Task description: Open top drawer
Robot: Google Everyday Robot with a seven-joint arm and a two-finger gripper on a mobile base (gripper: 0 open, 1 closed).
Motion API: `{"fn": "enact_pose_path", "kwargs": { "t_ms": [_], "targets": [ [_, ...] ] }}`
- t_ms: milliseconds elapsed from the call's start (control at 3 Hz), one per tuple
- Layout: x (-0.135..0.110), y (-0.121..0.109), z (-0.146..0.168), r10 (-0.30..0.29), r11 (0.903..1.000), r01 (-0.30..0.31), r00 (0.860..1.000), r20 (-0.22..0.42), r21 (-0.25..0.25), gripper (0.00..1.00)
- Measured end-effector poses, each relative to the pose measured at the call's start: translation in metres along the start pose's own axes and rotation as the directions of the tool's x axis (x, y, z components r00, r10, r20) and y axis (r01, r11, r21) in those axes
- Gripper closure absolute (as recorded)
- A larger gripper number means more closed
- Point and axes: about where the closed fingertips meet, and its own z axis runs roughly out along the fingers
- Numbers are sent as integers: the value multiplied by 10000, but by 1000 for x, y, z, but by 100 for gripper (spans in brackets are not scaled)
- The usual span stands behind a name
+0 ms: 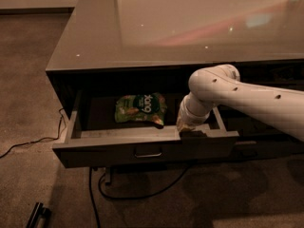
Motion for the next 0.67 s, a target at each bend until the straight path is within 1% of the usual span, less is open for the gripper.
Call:
{"fn": "enact_pose_path", "kwargs": {
  "t_ms": [667],
  "targets": [
    [18, 52, -23, 649, 9976, -657, 9973, -338, -217, 100]
  ]
}}
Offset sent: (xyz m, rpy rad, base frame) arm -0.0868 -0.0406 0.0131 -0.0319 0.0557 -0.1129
